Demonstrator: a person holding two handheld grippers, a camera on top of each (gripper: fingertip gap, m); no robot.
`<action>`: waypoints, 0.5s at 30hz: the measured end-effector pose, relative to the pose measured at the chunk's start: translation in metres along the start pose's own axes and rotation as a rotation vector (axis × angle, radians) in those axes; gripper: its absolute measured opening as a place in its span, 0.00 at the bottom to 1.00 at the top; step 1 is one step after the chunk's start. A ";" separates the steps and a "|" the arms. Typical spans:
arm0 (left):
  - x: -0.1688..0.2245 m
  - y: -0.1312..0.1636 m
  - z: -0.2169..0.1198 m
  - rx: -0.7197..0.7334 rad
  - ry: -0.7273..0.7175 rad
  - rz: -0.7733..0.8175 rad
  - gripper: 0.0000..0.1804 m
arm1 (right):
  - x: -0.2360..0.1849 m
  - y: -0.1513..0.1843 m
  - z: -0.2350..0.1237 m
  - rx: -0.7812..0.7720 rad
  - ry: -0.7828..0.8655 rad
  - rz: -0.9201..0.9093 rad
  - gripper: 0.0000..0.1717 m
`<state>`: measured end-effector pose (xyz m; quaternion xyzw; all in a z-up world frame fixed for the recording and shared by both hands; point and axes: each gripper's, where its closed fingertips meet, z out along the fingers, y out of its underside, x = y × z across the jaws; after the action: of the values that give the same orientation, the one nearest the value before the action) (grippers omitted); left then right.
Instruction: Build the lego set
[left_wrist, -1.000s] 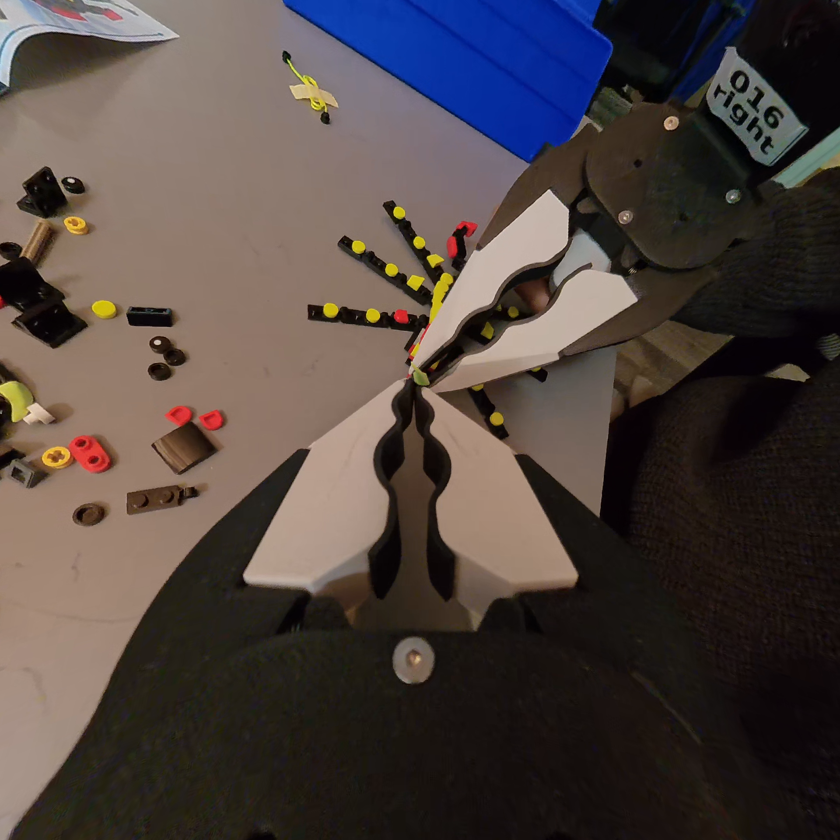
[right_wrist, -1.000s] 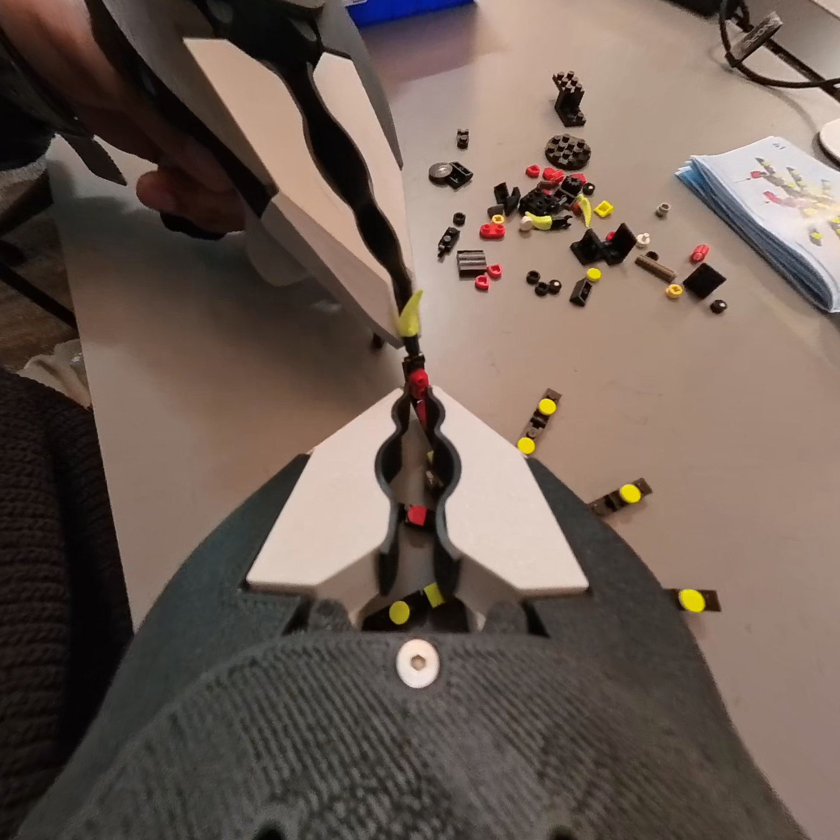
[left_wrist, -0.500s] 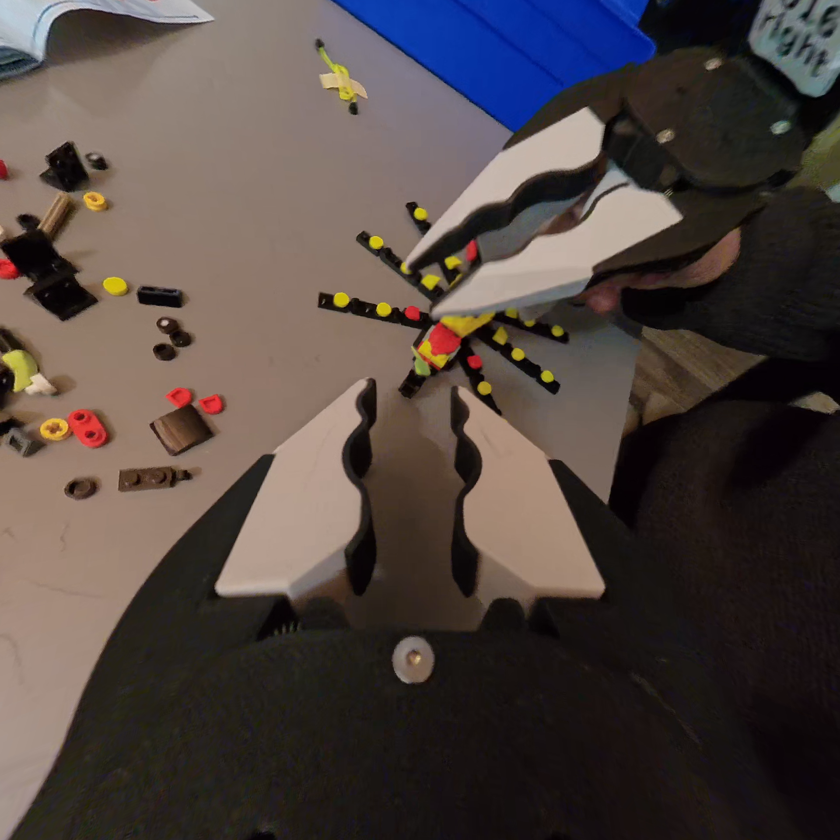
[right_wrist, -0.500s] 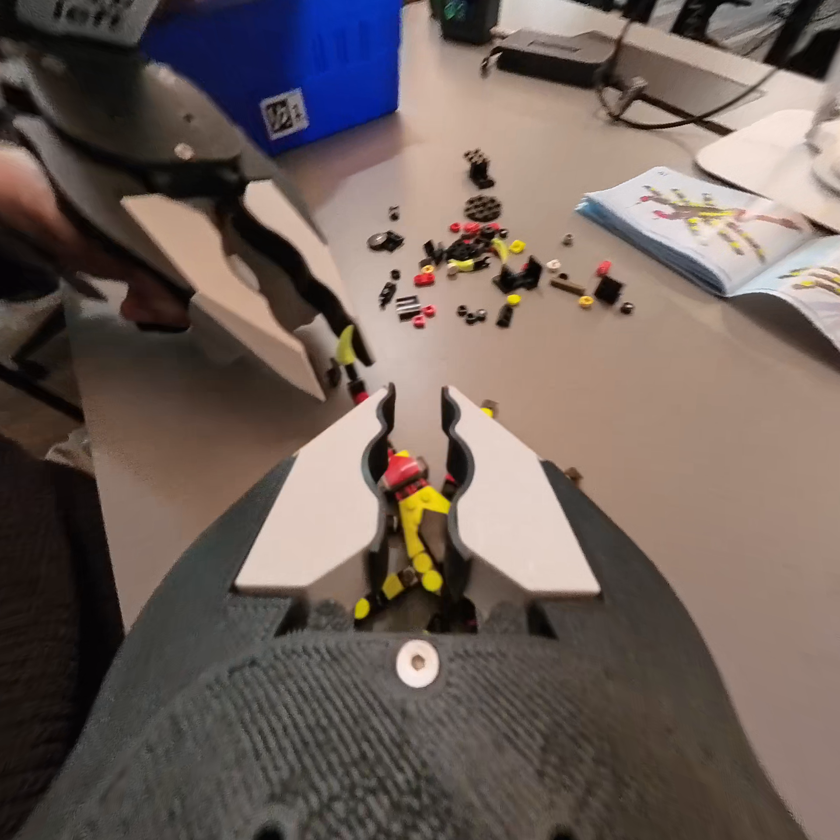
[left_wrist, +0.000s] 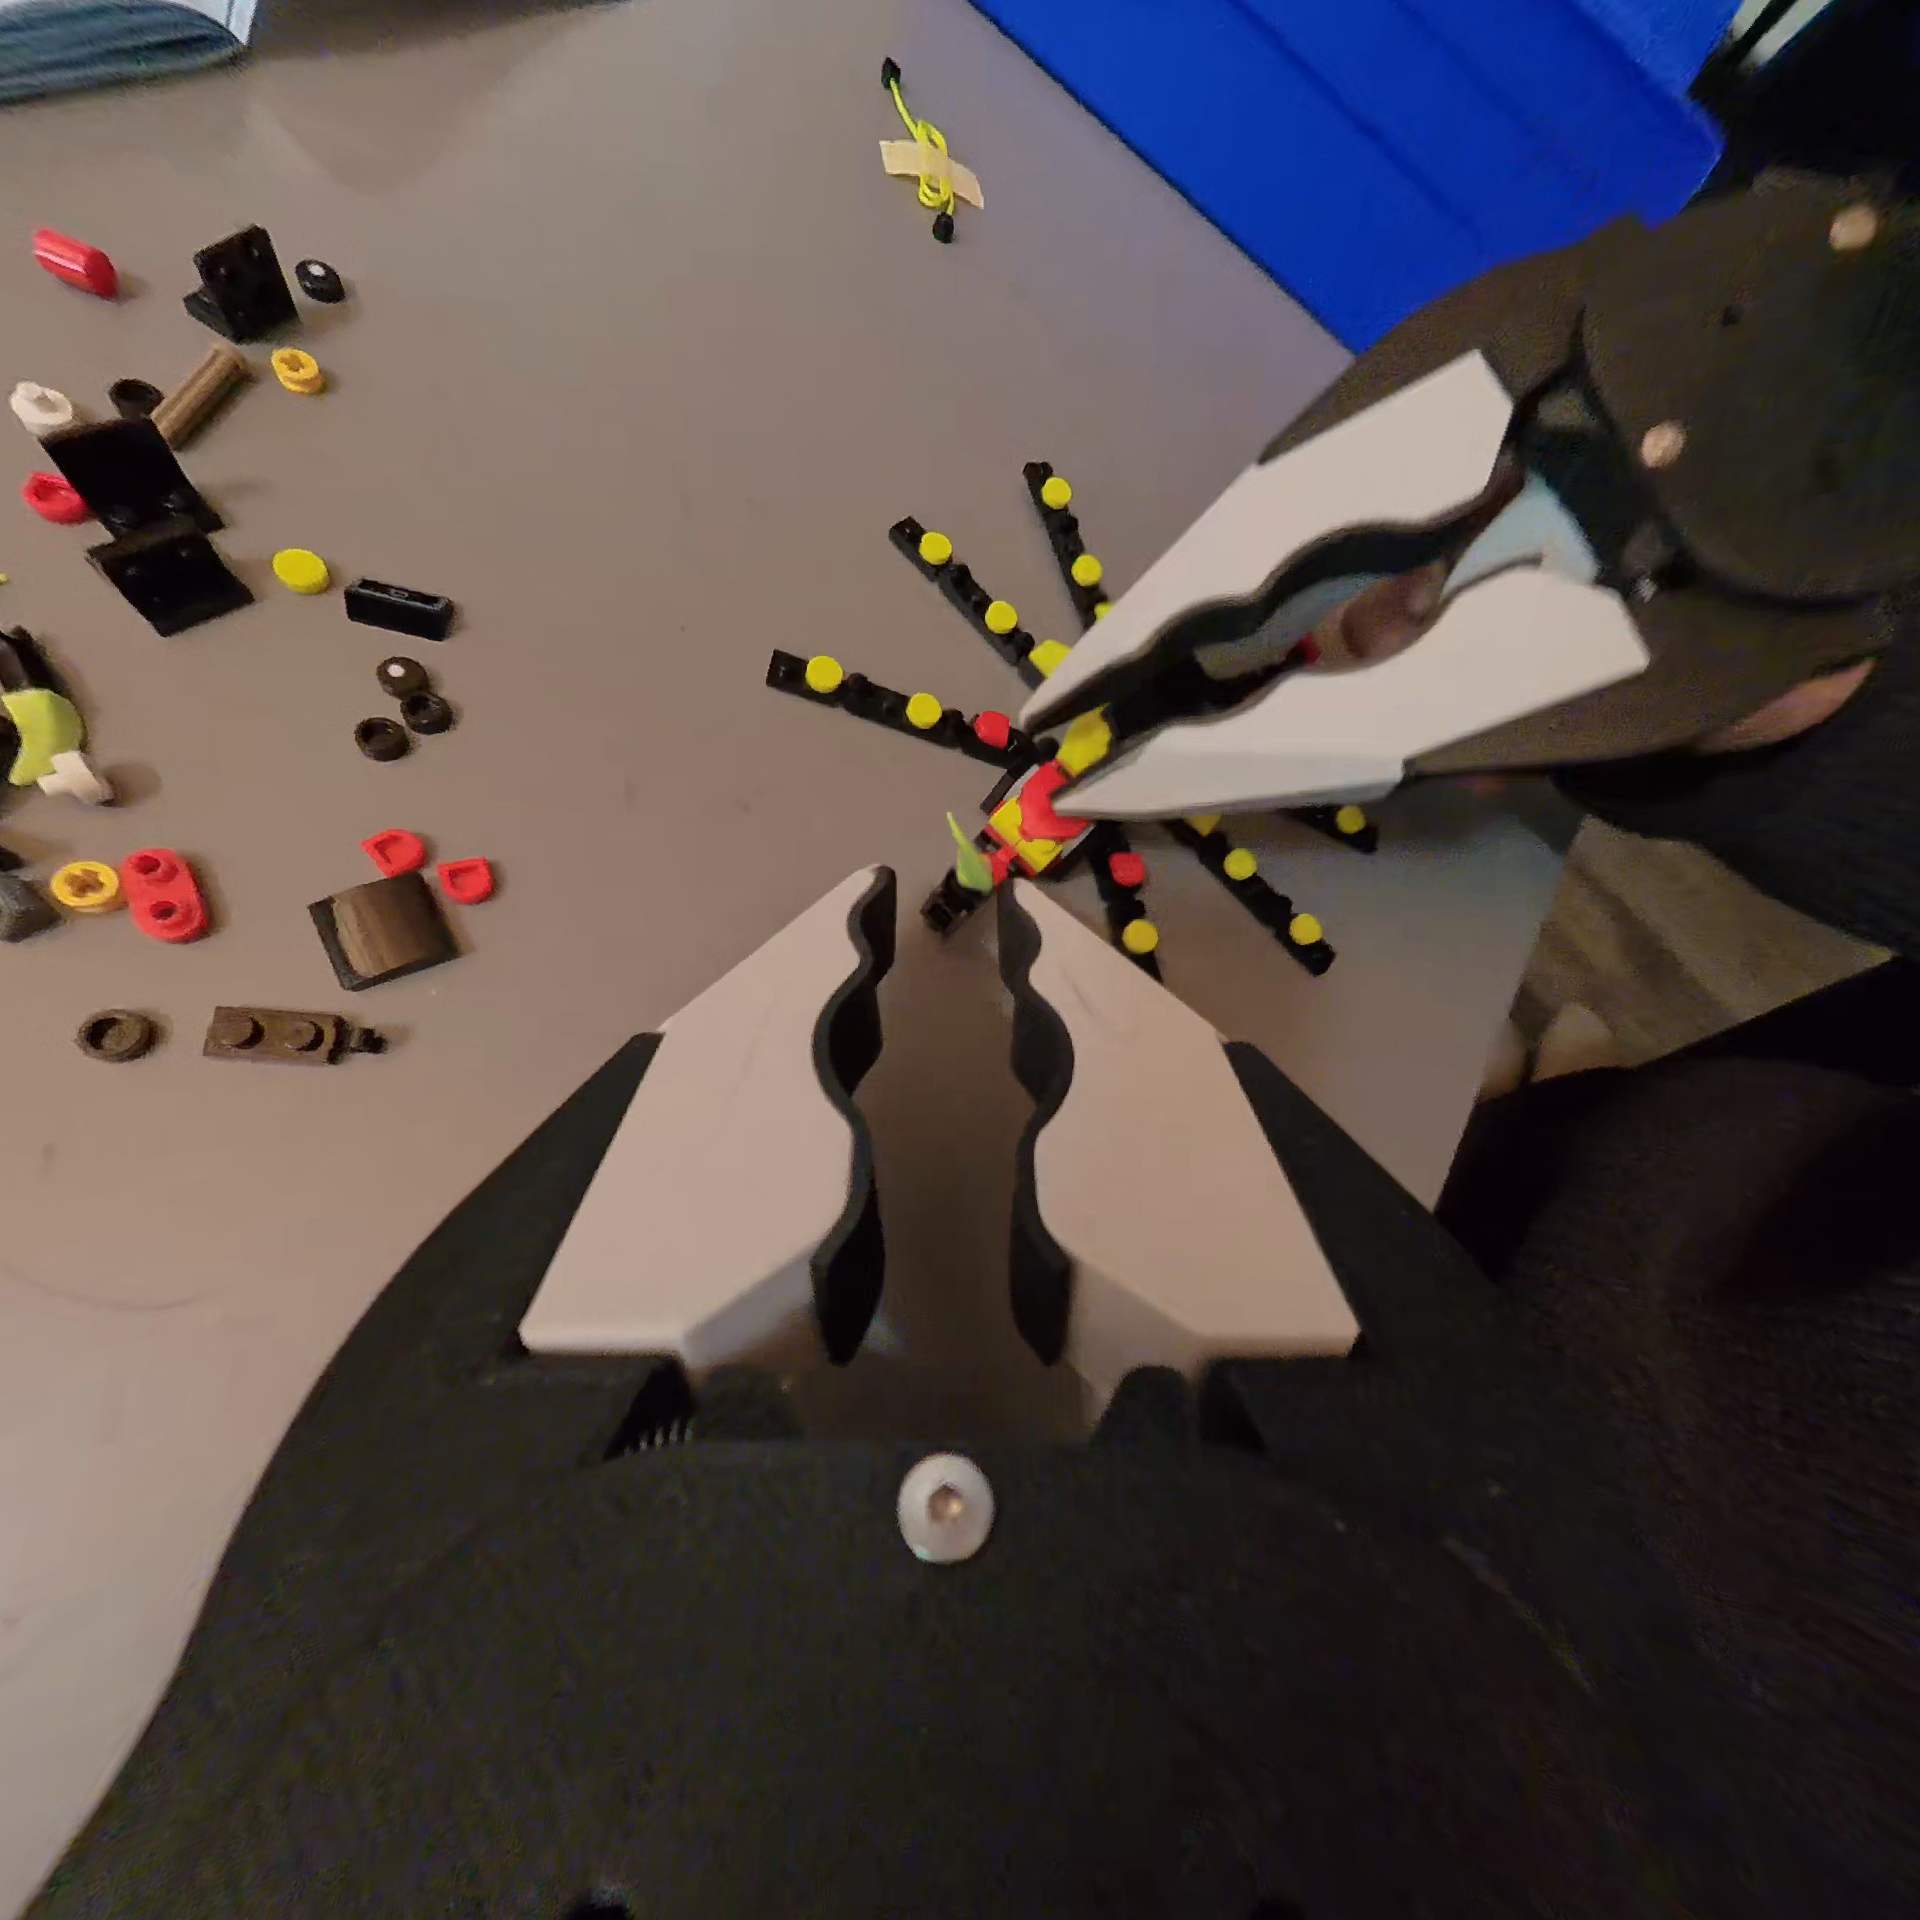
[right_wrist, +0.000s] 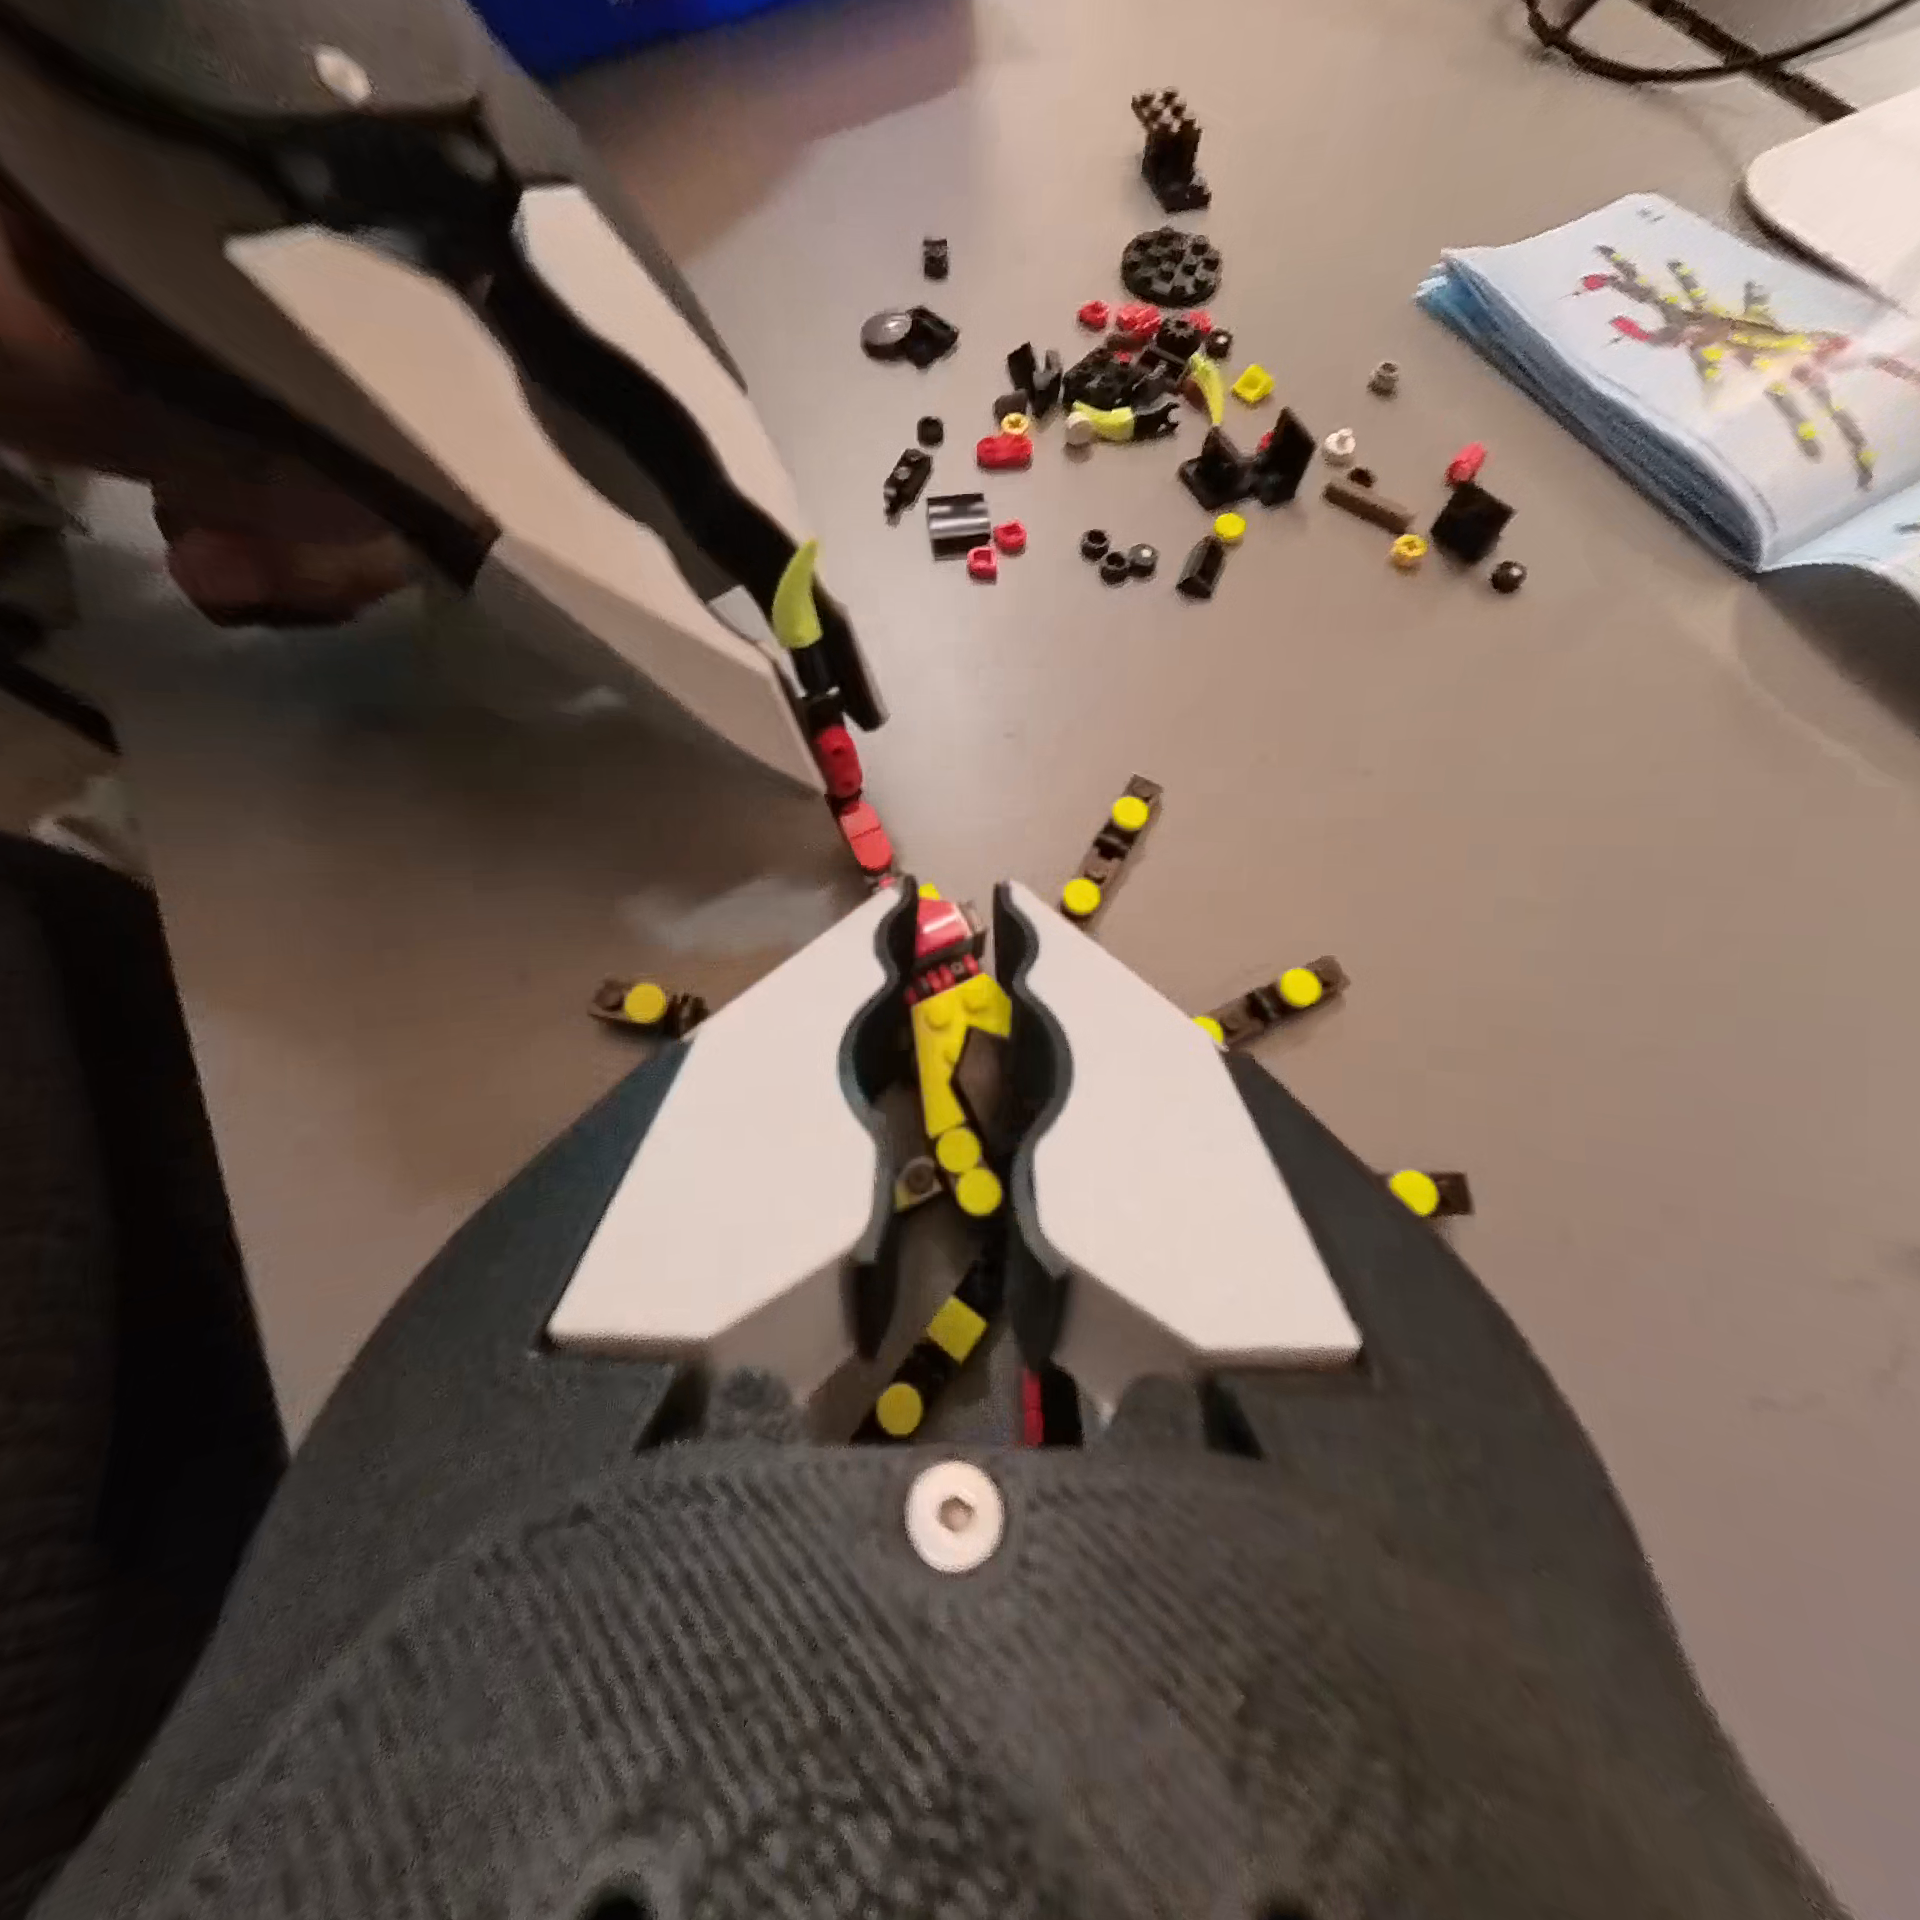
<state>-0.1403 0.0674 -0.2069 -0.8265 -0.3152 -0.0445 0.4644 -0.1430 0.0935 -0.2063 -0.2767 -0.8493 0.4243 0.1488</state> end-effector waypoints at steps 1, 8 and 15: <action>0.000 -0.001 0.000 0.006 0.014 -0.024 0.08 | -0.001 0.001 0.001 -0.010 0.010 -0.033 0.07; -0.002 -0.009 -0.006 0.051 0.034 -0.059 0.06 | -0.004 0.002 0.002 -0.017 0.026 -0.051 0.07; -0.008 -0.011 -0.005 0.065 -0.017 -0.045 0.06 | -0.008 0.001 0.005 -0.019 0.010 0.008 0.11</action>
<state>-0.1519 0.0642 -0.1986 -0.8040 -0.3389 -0.0378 0.4871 -0.1384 0.0859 -0.2099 -0.2838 -0.8513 0.4154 0.1488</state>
